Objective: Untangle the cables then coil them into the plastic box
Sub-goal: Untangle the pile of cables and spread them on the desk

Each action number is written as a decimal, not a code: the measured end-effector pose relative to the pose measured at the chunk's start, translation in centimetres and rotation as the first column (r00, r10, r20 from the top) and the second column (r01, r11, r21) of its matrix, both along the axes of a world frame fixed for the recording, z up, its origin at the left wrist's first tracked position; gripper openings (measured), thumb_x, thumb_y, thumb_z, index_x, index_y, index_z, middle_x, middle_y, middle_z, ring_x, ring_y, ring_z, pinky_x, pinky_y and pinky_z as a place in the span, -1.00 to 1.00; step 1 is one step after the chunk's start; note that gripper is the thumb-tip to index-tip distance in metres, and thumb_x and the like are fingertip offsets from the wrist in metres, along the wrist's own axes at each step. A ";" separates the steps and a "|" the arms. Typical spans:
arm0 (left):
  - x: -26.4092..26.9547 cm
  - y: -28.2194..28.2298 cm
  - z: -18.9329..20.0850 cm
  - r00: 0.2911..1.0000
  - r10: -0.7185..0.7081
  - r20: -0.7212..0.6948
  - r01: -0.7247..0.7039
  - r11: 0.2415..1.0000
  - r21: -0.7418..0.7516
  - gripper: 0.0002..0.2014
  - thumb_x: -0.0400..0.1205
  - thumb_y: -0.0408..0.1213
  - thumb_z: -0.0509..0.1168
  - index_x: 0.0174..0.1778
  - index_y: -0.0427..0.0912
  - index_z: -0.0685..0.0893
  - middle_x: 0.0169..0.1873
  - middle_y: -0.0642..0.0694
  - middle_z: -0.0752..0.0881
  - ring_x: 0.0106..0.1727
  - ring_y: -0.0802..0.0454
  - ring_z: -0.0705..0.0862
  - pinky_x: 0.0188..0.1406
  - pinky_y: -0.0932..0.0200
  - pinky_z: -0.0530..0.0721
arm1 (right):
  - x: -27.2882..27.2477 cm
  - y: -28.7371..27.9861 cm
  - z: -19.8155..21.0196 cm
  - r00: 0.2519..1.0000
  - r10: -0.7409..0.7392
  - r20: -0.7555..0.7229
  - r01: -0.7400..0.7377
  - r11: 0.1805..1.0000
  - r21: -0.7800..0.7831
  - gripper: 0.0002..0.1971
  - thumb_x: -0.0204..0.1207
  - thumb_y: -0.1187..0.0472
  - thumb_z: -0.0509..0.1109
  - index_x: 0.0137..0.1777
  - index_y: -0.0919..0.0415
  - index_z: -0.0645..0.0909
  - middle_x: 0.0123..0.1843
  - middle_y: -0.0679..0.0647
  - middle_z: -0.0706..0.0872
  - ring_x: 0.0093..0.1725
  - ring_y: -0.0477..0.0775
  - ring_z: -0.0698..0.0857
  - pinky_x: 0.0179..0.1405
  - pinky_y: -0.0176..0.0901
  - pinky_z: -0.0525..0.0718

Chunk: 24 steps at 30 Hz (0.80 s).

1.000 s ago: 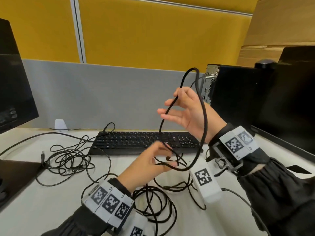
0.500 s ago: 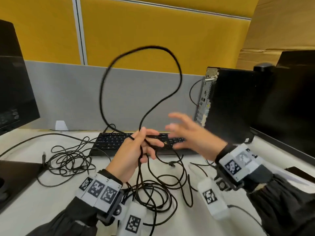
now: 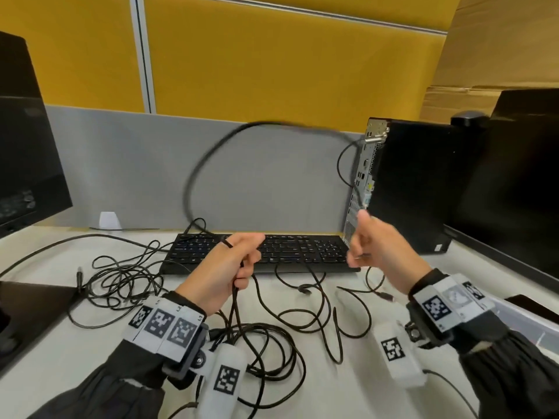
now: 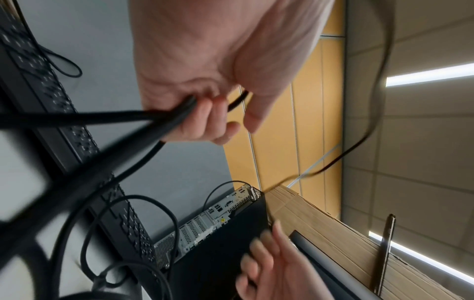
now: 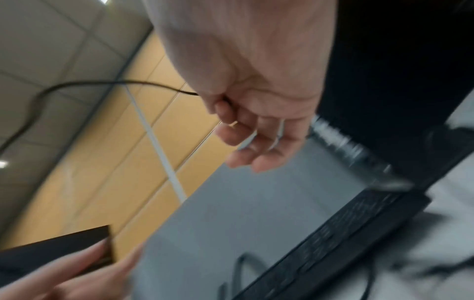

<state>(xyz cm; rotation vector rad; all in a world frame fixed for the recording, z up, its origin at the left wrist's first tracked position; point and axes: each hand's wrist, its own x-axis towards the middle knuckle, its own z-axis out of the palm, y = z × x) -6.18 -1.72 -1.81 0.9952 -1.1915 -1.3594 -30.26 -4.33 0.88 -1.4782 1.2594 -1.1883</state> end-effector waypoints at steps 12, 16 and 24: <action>0.6 -0.4 -0.5 0.984 -0.053 0.171 0.058 0.998 -0.024 -0.46 0.47 -0.81 -0.01 0.13 -0.19 0.60 -0.04 -0.15 0.64 -0.19 0.11 0.54 -0.39 0.31 0.45 | -3.4 1.5 -0.7 0.201 -0.254 -0.946 0.097 0.966 -0.238 -0.63 0.58 -0.24 0.11 0.10 0.04 0.43 -0.03 -0.06 0.61 -0.08 -0.01 0.63 -0.13 -0.12 0.63; -0.5 -0.2 -0.5 0.985 0.029 0.172 -0.005 0.990 -0.143 -0.39 0.41 -0.85 -0.03 0.09 -0.11 0.58 -0.01 -0.10 0.66 -0.09 0.12 0.60 -0.27 0.31 0.51 | 3.4 3.9 1.2 0.644 -0.333 -0.689 -0.210 0.789 -0.578 -0.39 0.44 -0.26 0.31 0.44 -0.07 0.29 0.24 -0.15 0.43 0.23 -0.14 0.40 0.09 -0.18 0.51; 0.0 0.1 -1.0 0.867 0.024 0.497 0.126 0.956 -0.266 -0.60 0.50 -0.66 0.23 0.05 -0.04 0.52 -0.09 -0.11 0.67 -0.22 0.00 0.65 -0.24 0.20 0.64 | 6.4 -0.4 2.2 0.515 -0.056 -0.855 -0.420 0.853 -0.309 -0.61 0.65 -0.05 0.19 -0.40 0.06 0.50 -0.45 -0.07 0.56 -0.39 -0.08 0.54 -0.24 -0.18 0.44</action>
